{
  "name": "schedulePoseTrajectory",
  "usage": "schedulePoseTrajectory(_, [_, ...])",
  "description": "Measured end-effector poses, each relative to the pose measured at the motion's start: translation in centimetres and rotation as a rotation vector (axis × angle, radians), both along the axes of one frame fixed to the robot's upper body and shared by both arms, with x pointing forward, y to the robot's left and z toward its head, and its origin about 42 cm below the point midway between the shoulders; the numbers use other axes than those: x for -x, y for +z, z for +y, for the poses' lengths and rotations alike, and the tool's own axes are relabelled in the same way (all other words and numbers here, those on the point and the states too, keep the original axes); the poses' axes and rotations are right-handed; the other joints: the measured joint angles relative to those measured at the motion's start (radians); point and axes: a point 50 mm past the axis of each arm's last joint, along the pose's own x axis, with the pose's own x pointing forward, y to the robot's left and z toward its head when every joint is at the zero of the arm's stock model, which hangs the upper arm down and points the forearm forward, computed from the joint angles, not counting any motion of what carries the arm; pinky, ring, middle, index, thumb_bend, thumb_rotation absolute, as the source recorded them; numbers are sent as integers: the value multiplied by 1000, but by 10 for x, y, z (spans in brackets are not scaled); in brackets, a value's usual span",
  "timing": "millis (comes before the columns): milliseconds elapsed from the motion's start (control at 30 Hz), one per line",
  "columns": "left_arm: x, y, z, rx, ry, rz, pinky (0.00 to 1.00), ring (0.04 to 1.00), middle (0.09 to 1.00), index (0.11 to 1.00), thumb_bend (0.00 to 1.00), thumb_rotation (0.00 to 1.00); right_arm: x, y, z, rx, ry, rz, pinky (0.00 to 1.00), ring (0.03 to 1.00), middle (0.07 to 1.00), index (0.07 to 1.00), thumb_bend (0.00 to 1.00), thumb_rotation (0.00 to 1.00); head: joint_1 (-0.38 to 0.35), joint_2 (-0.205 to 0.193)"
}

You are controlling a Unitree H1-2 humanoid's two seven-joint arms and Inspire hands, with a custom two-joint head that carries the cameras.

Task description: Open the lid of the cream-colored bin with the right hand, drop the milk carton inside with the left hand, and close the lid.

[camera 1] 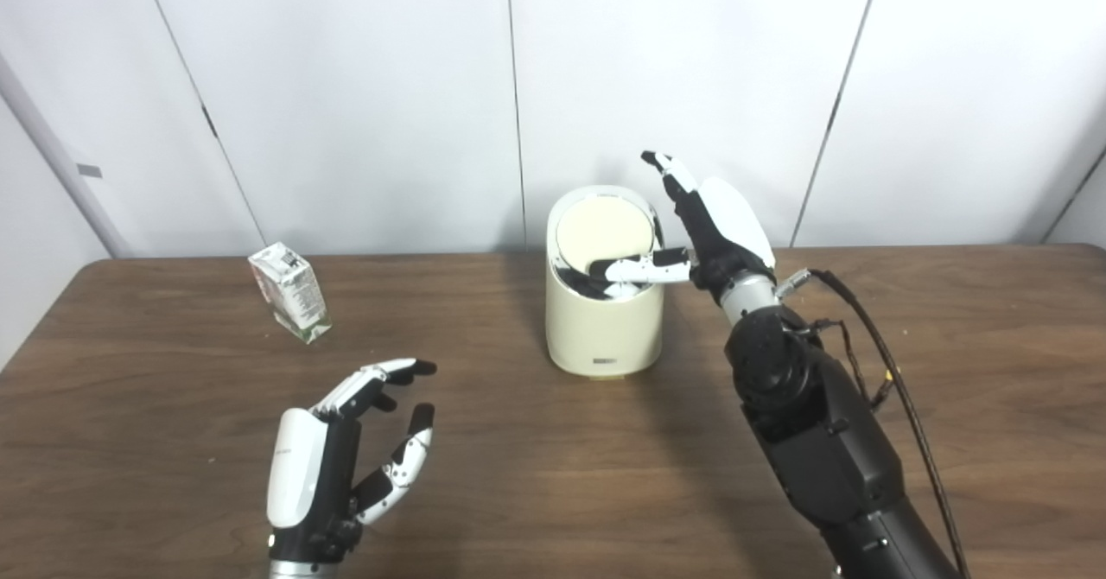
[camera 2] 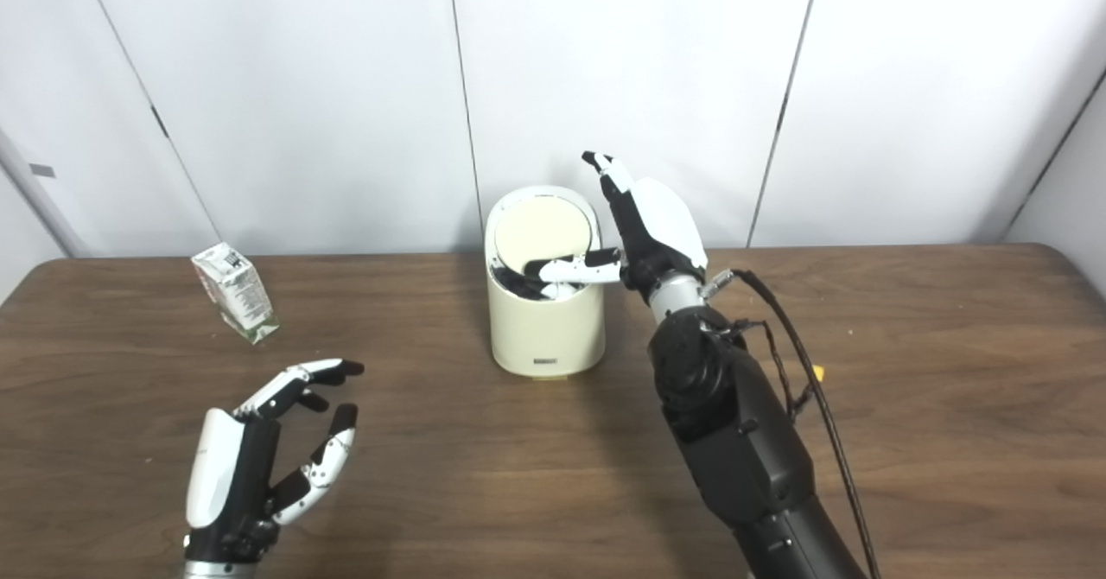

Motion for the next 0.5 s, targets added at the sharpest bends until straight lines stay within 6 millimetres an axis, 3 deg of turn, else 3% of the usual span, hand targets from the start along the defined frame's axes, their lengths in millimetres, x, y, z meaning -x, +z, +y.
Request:
schedulePoseTrajectory(133, [0, 0, -1, 0, -2, 0, 545, 678, 710, 703, 208, 415, -2, -1, 0, 3, -2, 5, 776, 913, 971, 942, 669, 387, 2, 3])
schedulePoseTrajectory(333, [0, 0, -1, -1, -5, 0, 542, 677, 710, 702, 211, 414, -3, -3, -1, 7, -9, 13, 807, 925, 966, 941, 664, 375, 2, 5])
schedulePoseTrajectory(500, [0, 0, -2, -2, -8, 1, 546, 677, 712, 704, 205, 392, -4, -2, -2, 8, -10, 13, 793, 920, 972, 942, 734, 287, 3, 11])
